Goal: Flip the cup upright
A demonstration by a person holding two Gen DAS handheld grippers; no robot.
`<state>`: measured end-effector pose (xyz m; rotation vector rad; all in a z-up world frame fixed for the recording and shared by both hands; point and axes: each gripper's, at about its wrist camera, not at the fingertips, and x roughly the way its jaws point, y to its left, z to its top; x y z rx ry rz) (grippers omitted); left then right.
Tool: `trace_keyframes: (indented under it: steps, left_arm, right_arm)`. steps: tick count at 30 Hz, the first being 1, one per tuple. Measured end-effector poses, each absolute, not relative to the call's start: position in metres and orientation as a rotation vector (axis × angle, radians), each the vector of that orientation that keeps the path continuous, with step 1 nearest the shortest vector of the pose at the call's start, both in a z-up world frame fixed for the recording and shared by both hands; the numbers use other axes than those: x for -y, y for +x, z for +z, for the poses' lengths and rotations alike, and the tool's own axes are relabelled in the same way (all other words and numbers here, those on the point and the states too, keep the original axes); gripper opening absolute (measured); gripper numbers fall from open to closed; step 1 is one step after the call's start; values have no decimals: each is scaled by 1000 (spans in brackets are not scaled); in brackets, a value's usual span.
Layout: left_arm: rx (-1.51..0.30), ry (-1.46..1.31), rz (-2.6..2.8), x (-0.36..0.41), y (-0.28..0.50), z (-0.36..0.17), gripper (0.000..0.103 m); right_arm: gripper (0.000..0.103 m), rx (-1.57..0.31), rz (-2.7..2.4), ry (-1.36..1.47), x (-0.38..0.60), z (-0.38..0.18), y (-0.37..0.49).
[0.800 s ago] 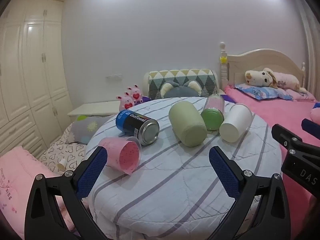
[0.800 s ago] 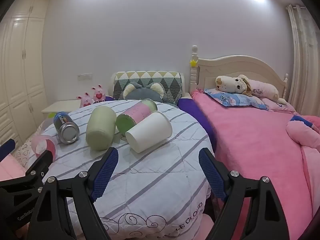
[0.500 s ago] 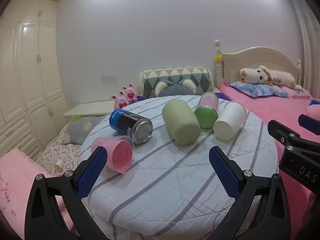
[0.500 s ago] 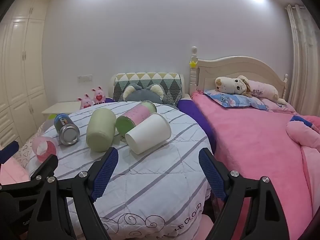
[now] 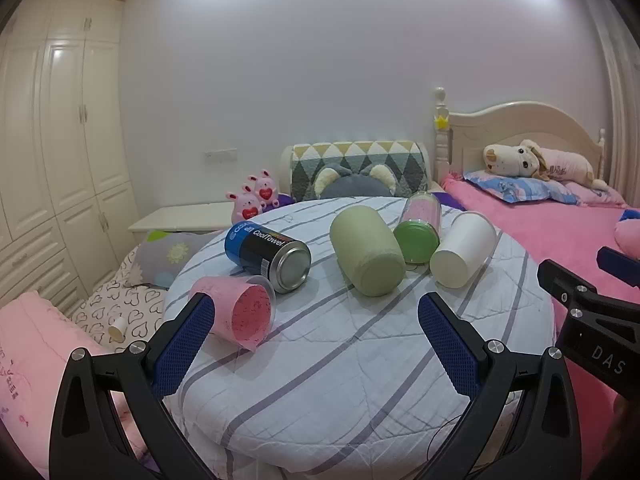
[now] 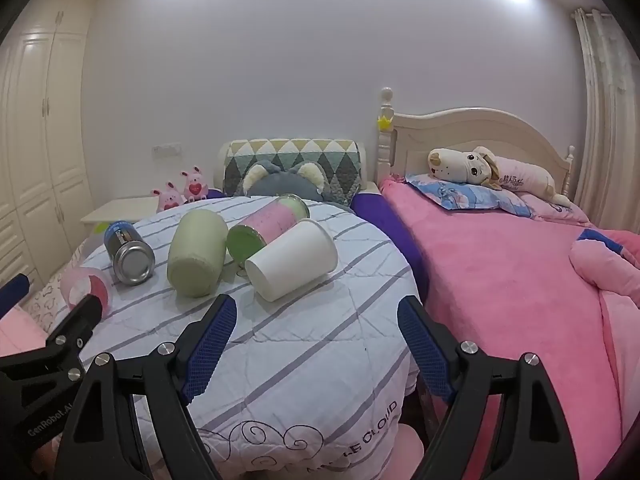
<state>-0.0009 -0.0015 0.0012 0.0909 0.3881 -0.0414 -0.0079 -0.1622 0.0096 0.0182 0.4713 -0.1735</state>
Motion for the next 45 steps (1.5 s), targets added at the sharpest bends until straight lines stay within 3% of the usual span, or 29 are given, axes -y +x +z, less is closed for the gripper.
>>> trace_keyframes:
  steps: [45]
  left_arm:
    - [-429,162,-151,39,34,9,103]
  right_arm:
    - [84,-558,-209,44,192,3,22]
